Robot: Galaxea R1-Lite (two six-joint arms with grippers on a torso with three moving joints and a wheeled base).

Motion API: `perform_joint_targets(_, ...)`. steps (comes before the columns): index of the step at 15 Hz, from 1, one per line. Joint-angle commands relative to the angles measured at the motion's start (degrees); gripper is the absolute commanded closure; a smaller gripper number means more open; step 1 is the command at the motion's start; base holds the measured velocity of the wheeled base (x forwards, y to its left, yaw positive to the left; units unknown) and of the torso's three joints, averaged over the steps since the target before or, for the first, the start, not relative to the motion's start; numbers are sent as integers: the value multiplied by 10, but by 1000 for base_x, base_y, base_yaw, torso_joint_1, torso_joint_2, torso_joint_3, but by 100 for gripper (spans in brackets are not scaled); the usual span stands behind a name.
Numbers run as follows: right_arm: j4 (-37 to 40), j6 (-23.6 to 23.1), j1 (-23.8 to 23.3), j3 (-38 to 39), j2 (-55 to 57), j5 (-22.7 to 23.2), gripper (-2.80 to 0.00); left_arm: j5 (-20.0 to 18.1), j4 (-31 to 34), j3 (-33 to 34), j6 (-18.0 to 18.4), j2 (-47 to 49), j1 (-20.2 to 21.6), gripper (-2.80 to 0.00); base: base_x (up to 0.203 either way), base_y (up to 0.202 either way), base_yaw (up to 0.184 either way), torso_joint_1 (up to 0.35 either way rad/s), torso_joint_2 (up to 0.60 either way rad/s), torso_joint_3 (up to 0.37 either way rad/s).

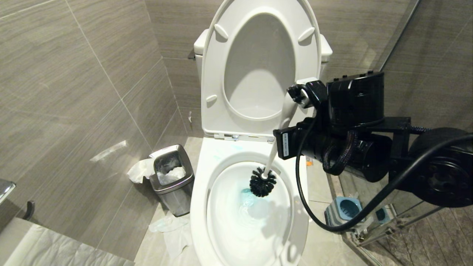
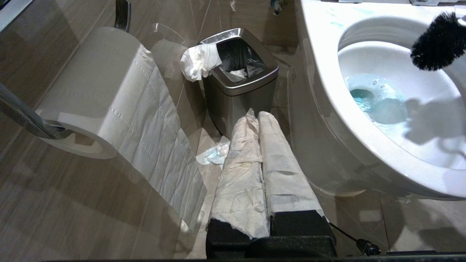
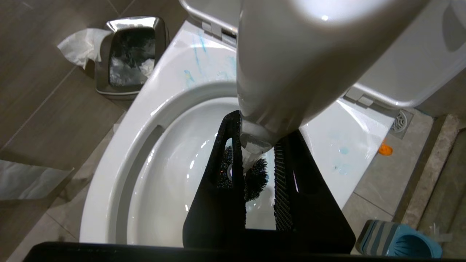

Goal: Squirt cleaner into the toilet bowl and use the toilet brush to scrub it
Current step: Scrub the toilet bowl, then put the toilet brush back

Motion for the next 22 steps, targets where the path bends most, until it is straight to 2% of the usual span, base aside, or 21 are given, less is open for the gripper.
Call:
perform_joint_targets(1, 2, 0, 0, -17, -1, -1, 0, 0, 0, 1, 0, 0, 0, 0, 0, 0, 0, 0, 0, 0)
perform_joint_targets(7, 44, 0, 2, -31, -14, 14, 0, 0, 0, 1, 0, 0, 0, 0, 0, 0, 0, 0, 0, 0)
perform_joint_targets(15, 67, -1, 1, -71, -16, 11, 0, 0, 0, 1, 0, 0, 0, 0, 0, 0, 0, 0, 0, 0)
perform_joint_targets(17, 100, -1, -3, -75, -35, 10, 0, 0, 0, 1, 0, 0, 0, 0, 0, 0, 0, 0, 0, 0)
perform_joint_targets(20, 141, -4, -30, -89, -56, 10, 0, 0, 0, 1, 0, 0, 0, 0, 0, 0, 0, 0, 0, 0)
perform_joint_targets(22, 161, -33, -60, -106, -66, 10, 0, 0, 0, 1, 0, 0, 0, 0, 0, 0, 0, 0, 0, 0)
